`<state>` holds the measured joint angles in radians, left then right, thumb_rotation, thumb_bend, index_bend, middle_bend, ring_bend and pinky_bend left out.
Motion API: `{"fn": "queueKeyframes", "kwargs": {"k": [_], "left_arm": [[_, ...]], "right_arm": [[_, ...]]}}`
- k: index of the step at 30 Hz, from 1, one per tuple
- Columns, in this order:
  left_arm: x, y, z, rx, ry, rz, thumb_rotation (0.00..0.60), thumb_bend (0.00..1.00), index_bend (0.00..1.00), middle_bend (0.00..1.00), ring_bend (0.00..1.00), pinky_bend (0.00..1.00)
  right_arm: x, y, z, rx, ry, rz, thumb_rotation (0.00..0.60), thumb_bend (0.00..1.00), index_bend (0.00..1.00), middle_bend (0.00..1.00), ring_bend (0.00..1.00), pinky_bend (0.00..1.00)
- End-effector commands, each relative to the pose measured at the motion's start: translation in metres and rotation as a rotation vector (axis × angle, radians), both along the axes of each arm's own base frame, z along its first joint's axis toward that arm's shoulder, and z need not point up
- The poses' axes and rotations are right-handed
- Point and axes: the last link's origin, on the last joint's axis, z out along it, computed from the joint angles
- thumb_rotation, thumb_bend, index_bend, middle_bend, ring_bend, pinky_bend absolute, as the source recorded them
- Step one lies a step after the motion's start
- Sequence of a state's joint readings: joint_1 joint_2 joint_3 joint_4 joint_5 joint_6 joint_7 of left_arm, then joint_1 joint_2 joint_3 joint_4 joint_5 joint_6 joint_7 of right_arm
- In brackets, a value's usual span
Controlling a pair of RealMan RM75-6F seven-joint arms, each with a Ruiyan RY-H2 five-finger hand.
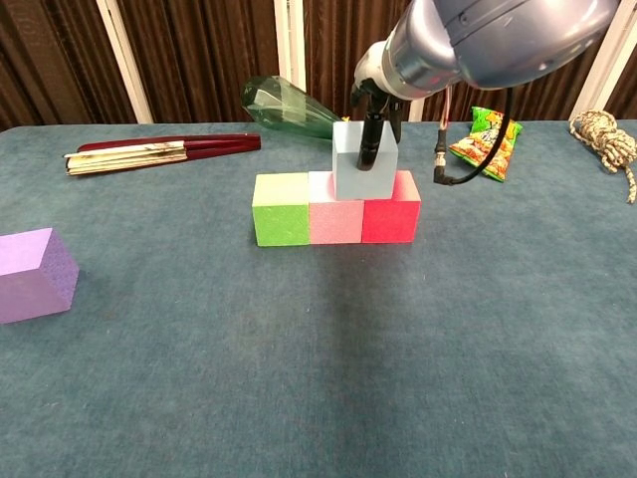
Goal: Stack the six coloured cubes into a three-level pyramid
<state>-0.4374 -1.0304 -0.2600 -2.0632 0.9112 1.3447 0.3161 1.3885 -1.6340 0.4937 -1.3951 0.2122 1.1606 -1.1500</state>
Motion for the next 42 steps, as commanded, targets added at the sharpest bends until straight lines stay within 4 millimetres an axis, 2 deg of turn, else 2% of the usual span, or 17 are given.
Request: {"fn": "queueKeyframes", "kwargs": {"k": [1,16,42], "left_arm": [[-0.0002,-0.0001,-0.0007,-0.003,0.0,0.001,0.6,0.05,0.0,0.0,0.0,0.0],[-0.0005,0.0002,-0.0013,-0.003,0.003,0.002,0.6,0.05,0.0,0.0,0.0,0.0],[0.0,-0.0004,-0.0022,-0.007,0.001,0.002,0.6,0.05,0.0,0.0,0.0,0.0]], "right_arm": [[-0.0019,0.0,-0.0003,0.003,0.005,-0.006,0.6,0.31,0.05,0.42,0.37,0.0],[0.002,-0.0013,0.0037,0.005,-0.001,0.004,0.6,0.31,0.05,0.42,0.37,0.0],[-0.0064,-0.0003,0.0015,0.028,0.019,0.0,0.6,0.31,0.05,0.42,0.37,0.0]]}}
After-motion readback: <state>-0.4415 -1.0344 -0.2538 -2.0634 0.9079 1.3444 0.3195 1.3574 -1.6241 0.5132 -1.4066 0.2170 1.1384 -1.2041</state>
